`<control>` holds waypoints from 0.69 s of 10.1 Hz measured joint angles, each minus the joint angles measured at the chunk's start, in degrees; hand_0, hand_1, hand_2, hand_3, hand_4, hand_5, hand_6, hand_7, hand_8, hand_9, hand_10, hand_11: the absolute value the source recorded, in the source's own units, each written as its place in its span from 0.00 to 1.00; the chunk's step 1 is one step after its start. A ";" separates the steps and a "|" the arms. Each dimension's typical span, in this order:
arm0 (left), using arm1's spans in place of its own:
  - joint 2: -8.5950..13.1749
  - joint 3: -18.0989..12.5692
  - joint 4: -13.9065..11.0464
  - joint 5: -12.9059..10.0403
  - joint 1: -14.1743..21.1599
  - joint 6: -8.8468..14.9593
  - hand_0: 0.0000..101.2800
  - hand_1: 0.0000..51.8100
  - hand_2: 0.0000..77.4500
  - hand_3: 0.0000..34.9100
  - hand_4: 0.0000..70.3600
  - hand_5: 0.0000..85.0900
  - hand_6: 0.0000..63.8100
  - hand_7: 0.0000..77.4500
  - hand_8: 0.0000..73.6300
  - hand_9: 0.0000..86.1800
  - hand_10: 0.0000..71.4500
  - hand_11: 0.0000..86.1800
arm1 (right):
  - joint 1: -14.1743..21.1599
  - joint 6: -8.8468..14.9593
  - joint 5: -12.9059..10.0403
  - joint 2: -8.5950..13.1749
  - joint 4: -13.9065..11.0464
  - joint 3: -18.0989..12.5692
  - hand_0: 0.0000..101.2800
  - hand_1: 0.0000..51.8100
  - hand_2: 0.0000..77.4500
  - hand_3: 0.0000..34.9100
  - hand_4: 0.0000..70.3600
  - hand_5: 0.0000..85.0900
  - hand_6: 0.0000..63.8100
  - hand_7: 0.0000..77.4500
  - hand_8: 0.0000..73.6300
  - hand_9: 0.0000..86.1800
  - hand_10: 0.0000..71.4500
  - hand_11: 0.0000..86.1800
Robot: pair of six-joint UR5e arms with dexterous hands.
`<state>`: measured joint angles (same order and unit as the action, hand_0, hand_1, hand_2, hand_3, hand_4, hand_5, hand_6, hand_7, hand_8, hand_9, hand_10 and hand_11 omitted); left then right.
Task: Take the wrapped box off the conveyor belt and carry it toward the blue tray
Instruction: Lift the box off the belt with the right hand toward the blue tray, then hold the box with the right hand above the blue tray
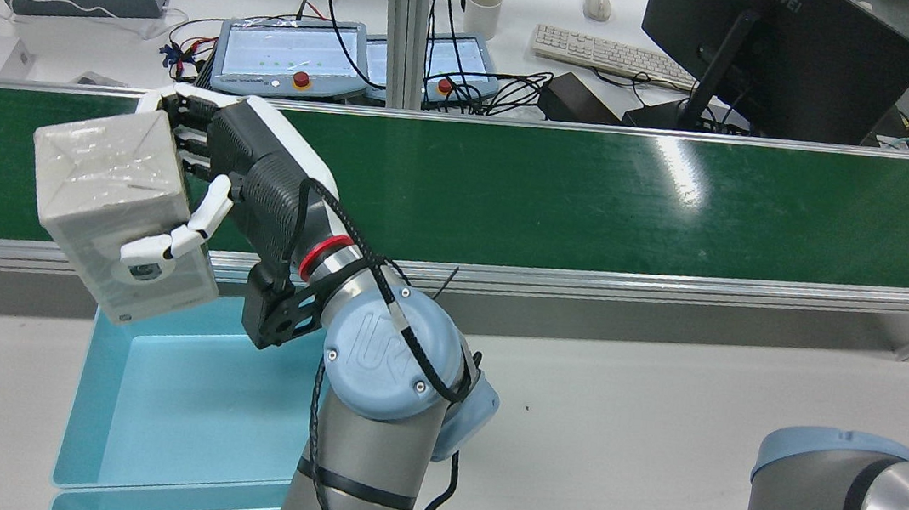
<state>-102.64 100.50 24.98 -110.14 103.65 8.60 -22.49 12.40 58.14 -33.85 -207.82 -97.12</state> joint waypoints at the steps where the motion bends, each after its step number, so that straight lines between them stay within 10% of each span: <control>1: 0.00 0.00 0.00 0.00 0.00 0.00 0.00 0.00 0.01 0.00 0.00 0.01 0.00 0.01 0.01 0.00 0.01 0.00 | 0.47 -0.05 -0.09 -3.15 0.02 -2.37 0.53 0.02 0.37 0.05 0.62 0.60 0.54 0.89 0.72 0.51 0.62 0.53; 2: 0.00 0.00 0.00 0.00 0.00 0.00 0.00 0.00 0.01 0.00 0.00 0.01 0.00 0.01 0.01 0.00 0.01 0.00 | 0.68 -0.13 0.06 -5.78 0.03 -4.43 0.53 0.02 0.37 0.01 0.47 0.79 0.54 0.89 0.72 0.51 0.50 0.56; 4: 0.00 0.00 0.00 0.00 0.00 0.00 0.00 0.00 0.01 0.00 0.00 0.01 0.00 0.01 0.01 0.00 0.00 0.01 | 0.83 -0.26 1.18 -8.27 0.10 -6.75 0.55 0.02 0.37 0.01 0.33 0.73 0.50 0.85 0.75 0.48 0.38 0.46; 5: 0.00 0.00 0.00 0.00 0.00 0.00 0.00 0.00 0.01 0.00 0.00 0.01 0.00 0.01 0.01 0.00 0.01 0.00 | 0.85 -0.27 1.70 -8.07 0.27 -7.24 0.62 0.27 0.27 0.19 0.16 0.47 0.32 0.66 0.64 0.35 0.21 0.36; 6: 0.00 0.00 0.00 0.00 0.00 0.00 0.00 0.00 0.01 0.00 0.00 0.01 0.00 0.01 0.01 0.00 0.01 0.00 | 0.89 -0.25 2.07 -7.22 0.50 -7.71 0.62 0.27 0.27 0.19 0.16 0.47 0.32 0.66 0.64 0.35 0.21 0.36; 7: 0.00 0.00 0.00 0.00 0.00 0.00 0.00 0.00 0.01 0.00 0.00 0.01 0.00 0.01 0.01 0.00 0.01 0.00 | 0.92 -0.22 2.32 -6.16 0.67 -8.26 0.55 0.52 0.12 0.44 0.01 0.19 0.02 0.48 0.44 0.20 0.00 0.02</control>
<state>-102.64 100.50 24.98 -110.14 103.64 8.60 -21.57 12.18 60.47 -40.02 -207.15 -105.38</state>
